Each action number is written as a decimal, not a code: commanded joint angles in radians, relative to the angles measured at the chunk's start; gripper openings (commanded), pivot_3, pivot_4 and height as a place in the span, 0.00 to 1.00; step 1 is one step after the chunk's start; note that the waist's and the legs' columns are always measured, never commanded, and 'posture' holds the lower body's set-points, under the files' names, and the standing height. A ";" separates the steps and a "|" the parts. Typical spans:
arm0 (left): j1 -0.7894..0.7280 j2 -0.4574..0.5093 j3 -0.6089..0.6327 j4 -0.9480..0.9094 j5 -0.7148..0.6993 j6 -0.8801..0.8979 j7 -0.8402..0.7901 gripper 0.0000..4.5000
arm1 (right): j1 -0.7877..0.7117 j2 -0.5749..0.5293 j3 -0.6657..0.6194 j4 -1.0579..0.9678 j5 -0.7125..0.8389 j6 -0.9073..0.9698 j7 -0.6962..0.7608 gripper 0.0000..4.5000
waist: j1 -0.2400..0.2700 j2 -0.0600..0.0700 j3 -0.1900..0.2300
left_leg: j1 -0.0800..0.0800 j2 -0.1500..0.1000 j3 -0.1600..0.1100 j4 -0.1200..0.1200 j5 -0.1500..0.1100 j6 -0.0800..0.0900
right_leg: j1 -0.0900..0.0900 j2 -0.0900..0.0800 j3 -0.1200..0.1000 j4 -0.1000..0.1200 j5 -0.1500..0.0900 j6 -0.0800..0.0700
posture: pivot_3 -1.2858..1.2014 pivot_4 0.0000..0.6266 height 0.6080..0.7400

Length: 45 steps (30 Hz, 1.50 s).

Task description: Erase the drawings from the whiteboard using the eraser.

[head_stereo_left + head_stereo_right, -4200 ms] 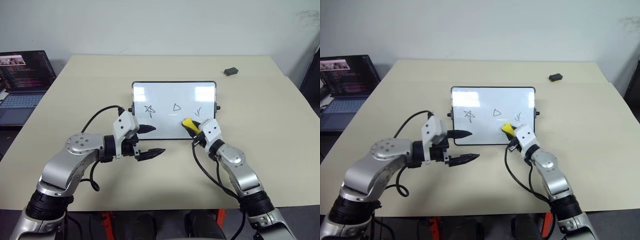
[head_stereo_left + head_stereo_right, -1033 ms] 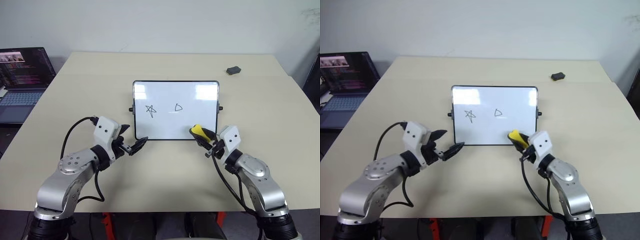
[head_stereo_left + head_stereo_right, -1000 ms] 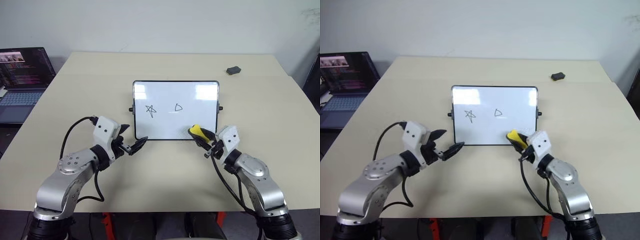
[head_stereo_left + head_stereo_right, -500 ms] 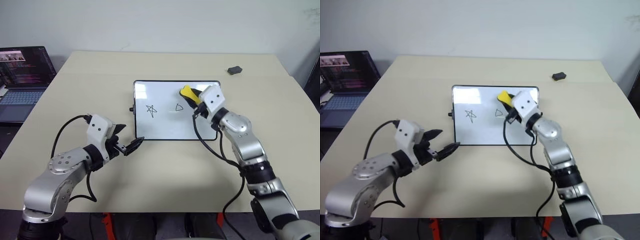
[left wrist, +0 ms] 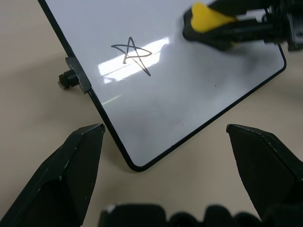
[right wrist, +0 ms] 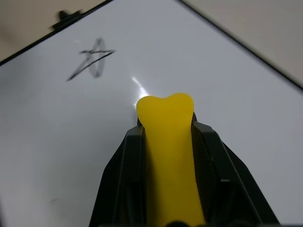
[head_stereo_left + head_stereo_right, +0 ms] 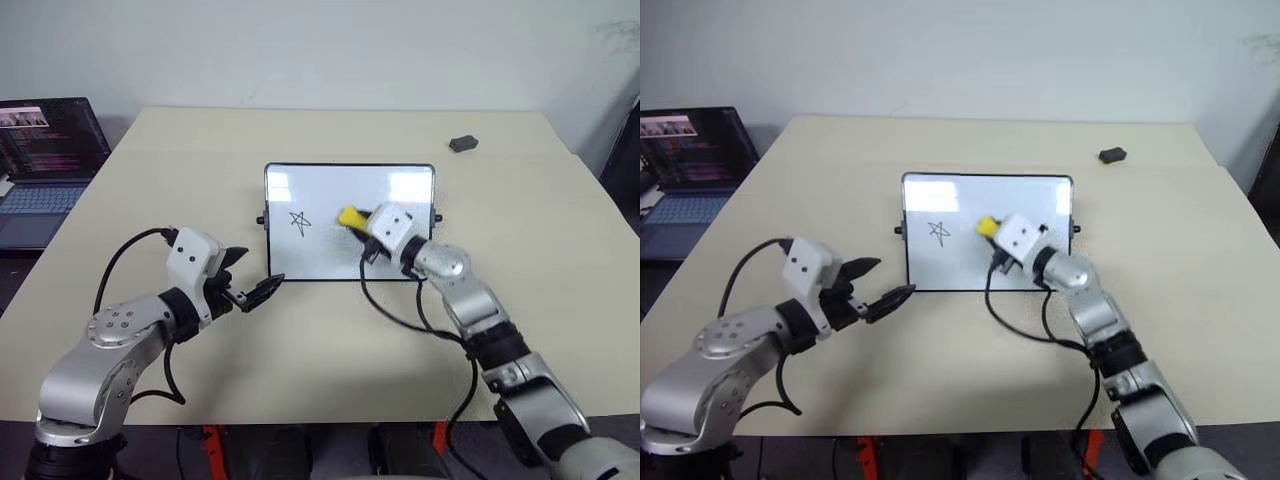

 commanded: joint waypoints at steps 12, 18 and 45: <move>-0.016 0.004 -0.026 -0.007 0.027 -0.033 -0.014 1.00 | -0.058 0.002 -0.120 -0.199 0.069 0.180 -0.013 0.22 | 0.004 0.001 0.003 | 0.000 0.000 -0.002 0.000 0.000 0.000 | 0.001 0.000 -0.001 0.000 0.001 0.000 | 0.52 0.24 1.00; -0.047 -0.005 -0.052 -0.014 0.020 -0.013 -0.003 1.00 | -0.138 -0.009 -0.123 -0.088 0.022 0.190 -0.064 0.22 | 0.004 0.001 0.004 | -0.008 0.000 -0.001 -0.002 0.000 -0.001 | -0.007 0.000 -0.001 -0.003 0.000 -0.001 | 0.52 0.24 1.00; -0.036 -0.015 -0.076 0.027 0.041 -0.061 -0.029 1.00 | -0.136 -0.033 -0.128 -0.081 -0.006 0.226 -0.085 0.22 | 0.006 0.001 0.003 | -0.004 0.000 -0.002 0.000 0.000 -0.001 | -0.004 0.000 -0.002 -0.001 0.000 -0.001 | 0.52 0.24 1.00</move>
